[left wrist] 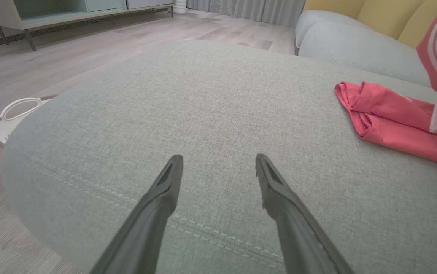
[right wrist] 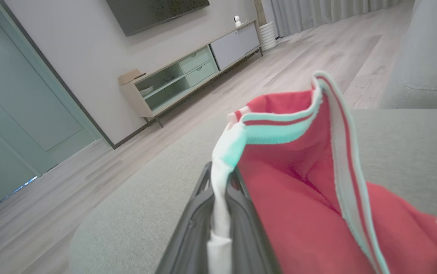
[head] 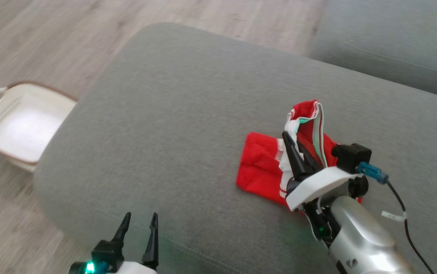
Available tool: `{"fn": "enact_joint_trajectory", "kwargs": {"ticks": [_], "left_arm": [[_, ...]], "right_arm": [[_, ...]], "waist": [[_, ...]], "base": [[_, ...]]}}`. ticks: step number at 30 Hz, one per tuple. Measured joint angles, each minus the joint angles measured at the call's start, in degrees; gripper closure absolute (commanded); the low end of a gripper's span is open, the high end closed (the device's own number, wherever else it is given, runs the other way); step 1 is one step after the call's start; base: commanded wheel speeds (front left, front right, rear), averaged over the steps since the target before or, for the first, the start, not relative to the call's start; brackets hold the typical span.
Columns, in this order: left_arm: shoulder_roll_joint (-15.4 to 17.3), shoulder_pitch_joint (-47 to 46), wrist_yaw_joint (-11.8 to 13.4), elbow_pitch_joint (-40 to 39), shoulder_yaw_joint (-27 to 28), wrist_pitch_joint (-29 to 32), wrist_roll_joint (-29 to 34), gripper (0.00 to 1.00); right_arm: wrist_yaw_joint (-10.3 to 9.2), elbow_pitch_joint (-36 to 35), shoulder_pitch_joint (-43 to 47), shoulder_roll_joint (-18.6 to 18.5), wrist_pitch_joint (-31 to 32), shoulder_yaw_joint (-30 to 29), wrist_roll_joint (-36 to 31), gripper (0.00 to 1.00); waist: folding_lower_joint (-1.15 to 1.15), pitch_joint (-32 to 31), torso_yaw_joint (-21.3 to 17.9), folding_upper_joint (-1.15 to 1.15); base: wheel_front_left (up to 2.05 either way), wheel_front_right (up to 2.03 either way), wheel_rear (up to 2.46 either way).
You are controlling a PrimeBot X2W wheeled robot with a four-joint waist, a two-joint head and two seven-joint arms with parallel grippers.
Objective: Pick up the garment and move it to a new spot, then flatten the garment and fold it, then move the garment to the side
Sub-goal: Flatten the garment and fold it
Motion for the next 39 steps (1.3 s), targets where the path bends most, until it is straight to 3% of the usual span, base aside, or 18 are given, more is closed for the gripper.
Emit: {"fn": "enact_joint_trajectory", "kwargs": {"ticks": [2, 3, 4, 10, 19, 23, 31, 39], "left_arm": [[0.0, 0.0, 0.0, 0.0, -0.7, 0.0, -0.2, 0.0], [0.0, 0.0, 0.0, 0.0, -0.9, 0.0, -0.2, 0.0], [0.0, 0.0, 0.1, 0.0, -1.0, 0.0, -0.2, 0.0], [0.0, 0.0, 0.6, -0.2, -0.5, 0.0, -0.2, 0.0], [0.0, -0.1, 0.6, -1.6, 1.2, 0.0, 0.7, 0.0], [0.0, -0.2, 1.2, -2.2, 2.9, 0.0, 1.6, 0.0], [0.0, 0.1, 1.7, -3.9, 6.3, 0.0, 3.4, 0.0], [0.0, 4.2, 2.3, -5.8, 6.4, 0.0, 4.2, 0.0]], "right_arm": [[0.0, 1.4, -1.1, 0.0, 0.0, 0.1, 0.7, 1.0], [0.0, 2.3, -1.4, 0.0, 0.0, 0.4, 0.9, 0.21], [0.0, 2.6, -1.4, 0.0, 0.0, 0.5, 1.5, 0.0], [0.0, 1.8, -1.5, 0.2, 0.0, -1.6, -1.3, 0.0], [0.0, -2.5, 5.2, 0.2, 0.0, -18.5, -15.3, 0.0], [0.0, -4.7, 9.4, 0.3, 0.0, -22.9, -20.8, 0.0], [0.0, -6.7, 14.6, 0.6, 0.0, -24.0, -24.6, 0.0], [0.0, -6.4, 17.8, 0.8, 0.0, -23.3, -25.3, 0.0]], "waist": [[0.0, 0.3, 1.6, 0.0], [0.0, 0.4, 2.2, 0.0], [0.0, 0.5, 2.7, 0.0], [0.0, 0.4, 1.1, 0.0], [0.0, -0.9, -7.0, 0.0], [0.0, -1.5, -11.2, 0.0], [0.0, -2.5, -18.1, 0.0], [0.0, -3.3, -20.0, 0.0]], "base": [[0.0, 0.0, 0.0], [0.0, 0.0, 0.0], [0.0, 0.0, 0.0], [0.0, 0.0, 0.0], [0.0, 0.0, 0.0], [0.0, 0.0, 0.0], [0.0, 0.0, 0.0], [0.0, 0.0, 0.0]]}}
